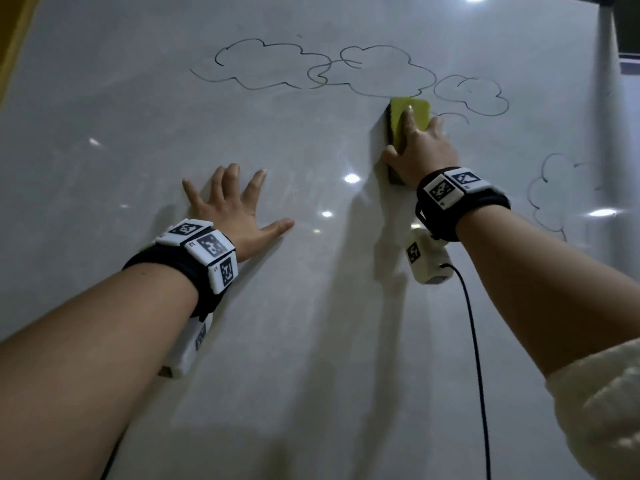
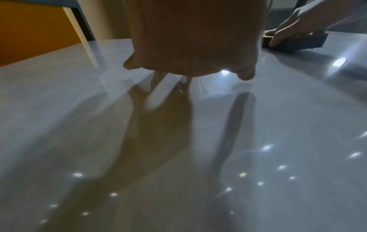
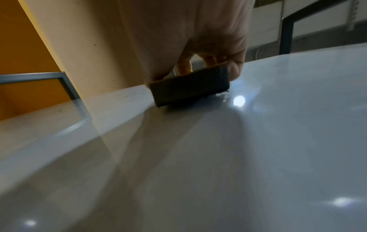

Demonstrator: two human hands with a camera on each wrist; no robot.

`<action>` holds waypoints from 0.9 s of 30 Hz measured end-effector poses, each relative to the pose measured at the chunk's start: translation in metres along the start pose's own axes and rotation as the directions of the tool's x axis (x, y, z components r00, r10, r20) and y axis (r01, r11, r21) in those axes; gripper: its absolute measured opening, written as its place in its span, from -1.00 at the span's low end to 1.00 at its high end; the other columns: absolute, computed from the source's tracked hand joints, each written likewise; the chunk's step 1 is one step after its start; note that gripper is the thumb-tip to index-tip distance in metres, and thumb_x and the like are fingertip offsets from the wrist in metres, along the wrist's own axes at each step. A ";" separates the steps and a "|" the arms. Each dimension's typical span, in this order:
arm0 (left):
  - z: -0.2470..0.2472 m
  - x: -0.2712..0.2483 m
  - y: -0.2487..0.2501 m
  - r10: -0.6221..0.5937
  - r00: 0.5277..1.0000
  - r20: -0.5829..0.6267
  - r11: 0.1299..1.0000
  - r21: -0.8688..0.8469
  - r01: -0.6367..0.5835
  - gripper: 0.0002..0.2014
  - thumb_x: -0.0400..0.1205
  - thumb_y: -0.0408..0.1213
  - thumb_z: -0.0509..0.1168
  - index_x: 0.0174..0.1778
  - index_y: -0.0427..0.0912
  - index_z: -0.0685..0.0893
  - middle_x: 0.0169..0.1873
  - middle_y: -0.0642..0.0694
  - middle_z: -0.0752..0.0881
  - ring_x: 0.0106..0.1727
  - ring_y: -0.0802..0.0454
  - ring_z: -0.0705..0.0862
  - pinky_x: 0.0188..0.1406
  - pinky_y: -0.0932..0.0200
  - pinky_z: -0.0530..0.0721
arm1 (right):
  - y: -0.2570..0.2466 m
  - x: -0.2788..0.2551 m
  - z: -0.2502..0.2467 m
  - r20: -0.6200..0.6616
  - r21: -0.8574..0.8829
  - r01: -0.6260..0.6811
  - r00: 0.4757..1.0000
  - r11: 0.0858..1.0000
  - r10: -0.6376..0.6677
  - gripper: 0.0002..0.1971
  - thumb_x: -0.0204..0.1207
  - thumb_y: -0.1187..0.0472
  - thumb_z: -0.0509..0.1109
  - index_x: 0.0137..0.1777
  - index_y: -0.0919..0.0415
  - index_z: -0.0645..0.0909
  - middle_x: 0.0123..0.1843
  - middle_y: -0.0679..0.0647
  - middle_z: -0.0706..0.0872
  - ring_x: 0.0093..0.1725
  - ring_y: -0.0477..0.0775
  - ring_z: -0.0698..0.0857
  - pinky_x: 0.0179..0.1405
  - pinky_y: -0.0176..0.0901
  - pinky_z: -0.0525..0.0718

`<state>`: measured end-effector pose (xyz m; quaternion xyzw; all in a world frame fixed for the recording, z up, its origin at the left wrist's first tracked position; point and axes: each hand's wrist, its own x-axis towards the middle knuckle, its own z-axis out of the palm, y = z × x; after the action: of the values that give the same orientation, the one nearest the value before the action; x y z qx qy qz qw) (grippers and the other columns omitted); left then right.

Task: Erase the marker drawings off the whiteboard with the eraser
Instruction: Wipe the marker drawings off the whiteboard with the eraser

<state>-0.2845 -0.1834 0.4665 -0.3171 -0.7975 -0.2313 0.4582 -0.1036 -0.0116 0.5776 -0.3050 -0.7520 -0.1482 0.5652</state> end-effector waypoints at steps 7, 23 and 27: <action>0.007 0.002 0.031 0.068 0.988 -0.138 0.988 -0.129 -0.086 -0.11 0.52 0.41 -0.04 0.65 0.07 -0.23 0.63 -0.08 -0.35 0.63 -0.10 -0.36 0.45 -0.48 -0.29 | 0.023 0.008 -0.006 -0.018 0.019 -0.091 0.996 0.996 0.091 -0.27 0.58 -0.12 0.20 0.68 -0.02 -0.03 0.53 0.29 0.21 0.45 0.39 0.33 0.34 0.13 0.42; 0.022 0.008 0.070 0.246 0.969 0.026 0.969 -0.019 -0.245 -0.13 0.55 0.39 -0.07 0.60 0.11 -0.40 0.56 -0.10 -0.52 0.58 -0.16 -0.50 0.40 -0.47 -0.42 | 0.057 0.010 -0.001 -0.031 0.024 -0.075 0.997 0.997 0.075 -0.28 0.59 -0.11 0.20 0.67 0.00 0.00 0.47 0.34 0.27 0.41 0.40 0.39 0.31 0.15 0.44; 0.020 0.008 0.071 0.235 0.971 0.051 0.972 -0.023 -0.234 -0.13 0.55 0.39 -0.07 0.59 0.11 -0.41 0.56 -0.10 -0.52 0.58 -0.16 -0.51 0.40 -0.47 -0.42 | 0.072 0.018 -0.009 -0.045 0.073 -0.180 0.982 0.981 0.184 -0.29 0.58 -0.09 0.19 0.67 -0.02 0.01 0.48 0.35 0.27 0.41 0.45 0.38 0.35 0.16 0.41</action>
<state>-0.2489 -0.1187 0.4699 -0.4192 -0.7644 -0.1738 0.4580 -0.0552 0.0440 0.5881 -0.3488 -0.7108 -0.0777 0.6059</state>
